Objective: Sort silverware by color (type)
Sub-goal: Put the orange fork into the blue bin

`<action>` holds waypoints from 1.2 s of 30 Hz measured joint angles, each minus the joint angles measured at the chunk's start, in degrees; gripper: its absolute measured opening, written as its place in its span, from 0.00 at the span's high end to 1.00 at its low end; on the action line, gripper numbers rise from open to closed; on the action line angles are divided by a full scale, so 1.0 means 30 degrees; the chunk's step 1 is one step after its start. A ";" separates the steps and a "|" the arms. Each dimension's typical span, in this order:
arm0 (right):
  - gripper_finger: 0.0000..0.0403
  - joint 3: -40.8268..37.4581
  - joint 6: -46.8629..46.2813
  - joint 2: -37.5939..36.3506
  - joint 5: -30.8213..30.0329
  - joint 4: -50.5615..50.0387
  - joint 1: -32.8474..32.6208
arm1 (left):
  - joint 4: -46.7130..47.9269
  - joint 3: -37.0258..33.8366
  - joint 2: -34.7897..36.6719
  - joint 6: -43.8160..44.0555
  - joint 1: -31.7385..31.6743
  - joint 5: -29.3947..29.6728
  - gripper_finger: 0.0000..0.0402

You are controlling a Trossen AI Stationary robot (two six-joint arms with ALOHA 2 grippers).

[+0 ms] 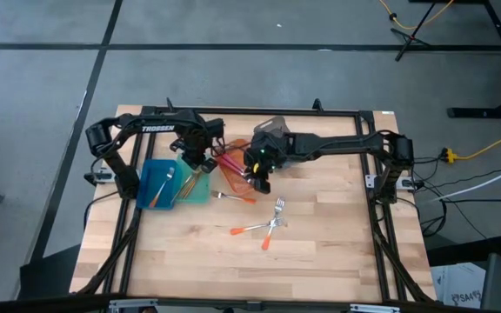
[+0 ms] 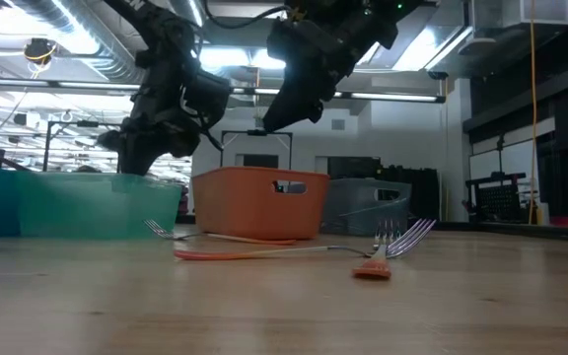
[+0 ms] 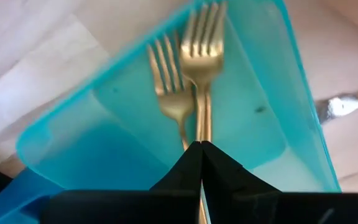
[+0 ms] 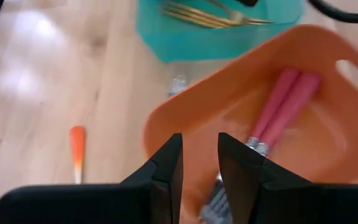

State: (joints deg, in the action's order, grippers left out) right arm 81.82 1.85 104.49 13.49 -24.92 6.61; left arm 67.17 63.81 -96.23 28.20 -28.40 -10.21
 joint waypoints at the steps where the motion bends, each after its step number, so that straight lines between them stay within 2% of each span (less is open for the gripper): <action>1: 0.78 0.0000 0.0004 0.0000 -0.0006 -0.0068 -0.0234 | 0.0018 0.0000 0.0069 -0.0088 0.0174 -0.0058 1.00; 10: 0.78 0.0000 0.0006 0.0000 -0.0006 -0.0199 -0.2690 | 0.0054 0.0007 0.1711 0.0176 0.2073 -0.0274 1.00; 13: 0.78 0.0000 -0.0009 0.0000 -0.0840 -0.0198 -0.3400 | 0.0053 0.0007 0.2580 0.0712 0.2915 -0.0145 1.00; 18: 0.78 0.0000 -0.0016 0.0000 -0.2817 -0.0192 -0.4386 | -0.0011 0.0007 0.4011 0.2178 0.4656 0.1230 1.00; 25: 0.78 0.0000 -0.0520 0.0000 -0.4385 -0.0244 -0.5376 | -0.0236 0.0007 0.5619 0.4337 0.7335 0.3432 1.00; 30: 0.78 -0.0007 -0.0168 0.0000 -0.4511 -0.0890 -0.5921 | -0.0454 0.0007 0.5925 0.5627 0.9272 0.5278 1.00; 36: 0.78 -0.0007 0.1187 0.0000 -0.4516 -0.3170 -0.6089 | -0.1222 0.0007 0.5961 0.6581 1.1187 0.6388 1.00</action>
State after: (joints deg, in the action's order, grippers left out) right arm 81.80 5.41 104.49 -0.05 -34.43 -11.66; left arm 63.50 63.83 -78.35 47.94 5.16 8.96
